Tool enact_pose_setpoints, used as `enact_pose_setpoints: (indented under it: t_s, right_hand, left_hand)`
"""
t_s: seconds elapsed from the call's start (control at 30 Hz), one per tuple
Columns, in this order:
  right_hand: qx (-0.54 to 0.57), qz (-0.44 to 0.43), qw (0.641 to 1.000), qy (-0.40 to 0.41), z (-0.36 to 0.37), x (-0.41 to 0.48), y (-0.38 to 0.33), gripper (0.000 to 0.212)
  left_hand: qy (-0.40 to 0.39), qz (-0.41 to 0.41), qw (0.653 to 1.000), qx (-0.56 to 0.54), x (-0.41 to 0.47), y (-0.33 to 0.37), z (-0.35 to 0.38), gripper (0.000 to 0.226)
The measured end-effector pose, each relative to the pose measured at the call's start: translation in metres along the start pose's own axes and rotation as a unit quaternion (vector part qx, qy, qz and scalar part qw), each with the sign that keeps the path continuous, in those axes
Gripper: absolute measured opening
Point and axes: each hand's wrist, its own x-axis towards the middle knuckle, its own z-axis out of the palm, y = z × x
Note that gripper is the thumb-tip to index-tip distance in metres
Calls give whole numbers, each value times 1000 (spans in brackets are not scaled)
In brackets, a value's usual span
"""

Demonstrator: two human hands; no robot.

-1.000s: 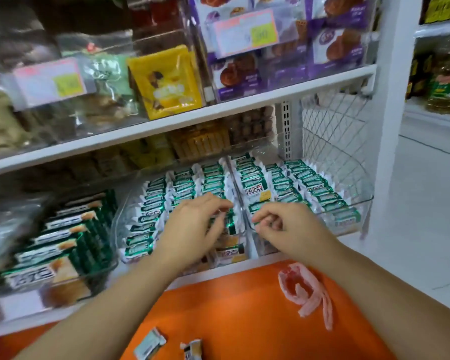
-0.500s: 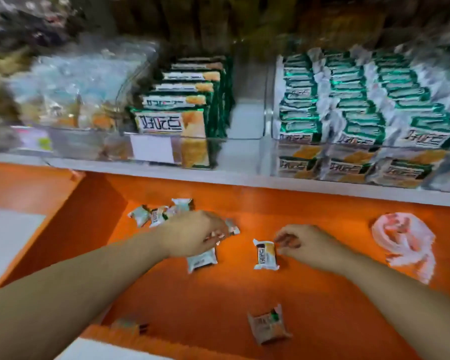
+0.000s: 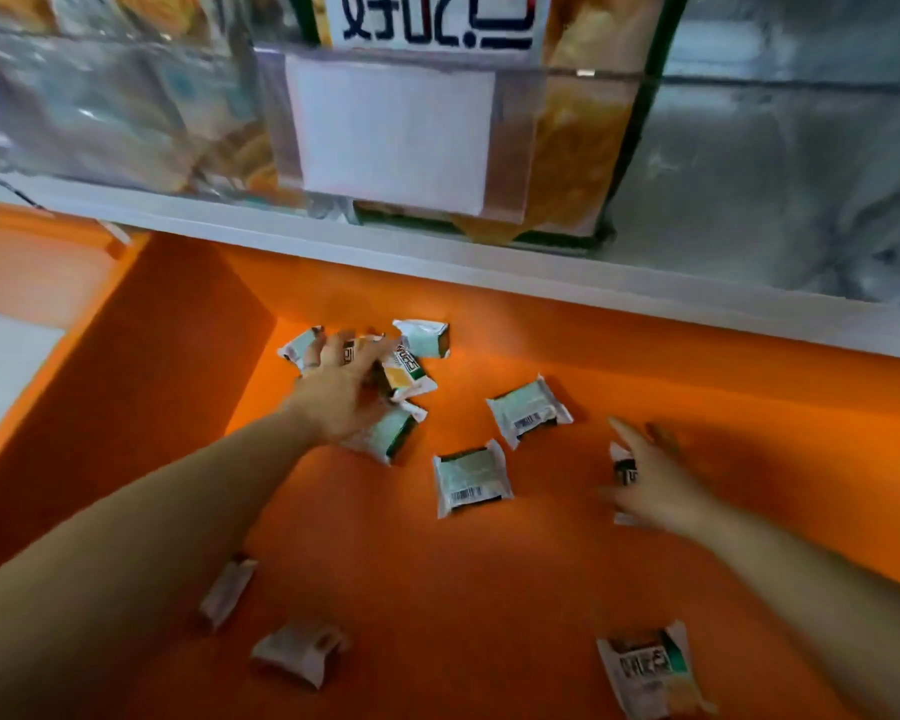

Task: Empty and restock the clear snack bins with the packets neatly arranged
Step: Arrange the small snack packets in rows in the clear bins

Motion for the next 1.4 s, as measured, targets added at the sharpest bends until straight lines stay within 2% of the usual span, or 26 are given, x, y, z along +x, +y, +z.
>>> enact_pose_setpoints:
  t_s: [0.07,0.1,0.13,0.17,0.2,0.23,0.27,0.3,0.33,0.37,0.43,0.47,0.63,0.77,0.8,0.97,1.03,1.13,1.2,1.3,1.37,1.4]
  right_hand:
    - [15,6,1000,1,-2,-10,-35,72]
    - [-27,10,999,-16,-9,-30,-43,74]
    - [-51,12,999,7,11,19,0,83]
    - [-84,6,996,-14,19,38,20,92]
    - [-120,4,993,4,23,56,34,100]
    - [-146,-23,988,50,39,107,83,104]
    - [-122,-43,989,76,52,136,108,103]
    - [-108,-74,989,61,55,137,106,99]
    - [-90,-67,993,34,55,125,102,97]
    - [-94,-73,993,4,56,92,64,97]
    - [-84,-31,994,61,34,45,29,99]
    - [-67,-16,996,54,32,38,25,99]
    - [-60,-54,997,15,30,26,7,87]
    - [-141,-94,983,70,15,23,9,75]
    - [-157,-85,981,78,13,26,11,76]
    - [-227,-68,970,53,2,39,29,89]
    - [-228,-58,971,38,-2,45,35,92]
    - [-244,-59,967,38,-5,48,40,79]
    - [-286,-63,954,67,-5,46,40,62]
    - [-312,-75,939,127,-4,39,35,46]
    - [-282,-106,941,152,-1,37,33,46]
    - [-268,-129,945,137,3,38,32,52]
  left_hand:
    - [-11,-24,1000,2,12,-9,5,89]
    - [-28,-24,999,6,17,-12,7,93]
    - [-46,-19,999,1,22,-15,9,97]
    - [-63,-16,998,-16,27,-18,14,99]
    - [-77,-14,996,-30,30,-20,18,101]
    - [-89,-12,995,-31,33,-21,23,103]
    - [-99,-7,995,-19,34,-21,28,107]
    - [-107,-2,994,-4,33,-19,32,113]
    - [-115,9,993,11,31,-14,35,118]
    - [-121,21,992,17,28,-9,38,119]
    - [-128,37,991,2,22,4,42,110]
    - [-128,44,991,-9,18,13,42,102]
    - [-147,108,983,-4,-2,70,46,76]
    - [-184,214,959,20,-13,103,44,54]
    - [-174,209,962,13,-13,109,38,53]
    - [-12,182,983,12,6,101,18,56]
    - [-27,170,985,15,16,92,21,68]
    - [-92,147,985,17,28,88,30,75]
    - [-113,146,983,12,31,90,34,70]
    - [-101,164,981,-5,26,98,37,57]
    - [-99,180,979,-24,20,104,38,48]
    - [-97,185,977,-34,18,105,38,43]
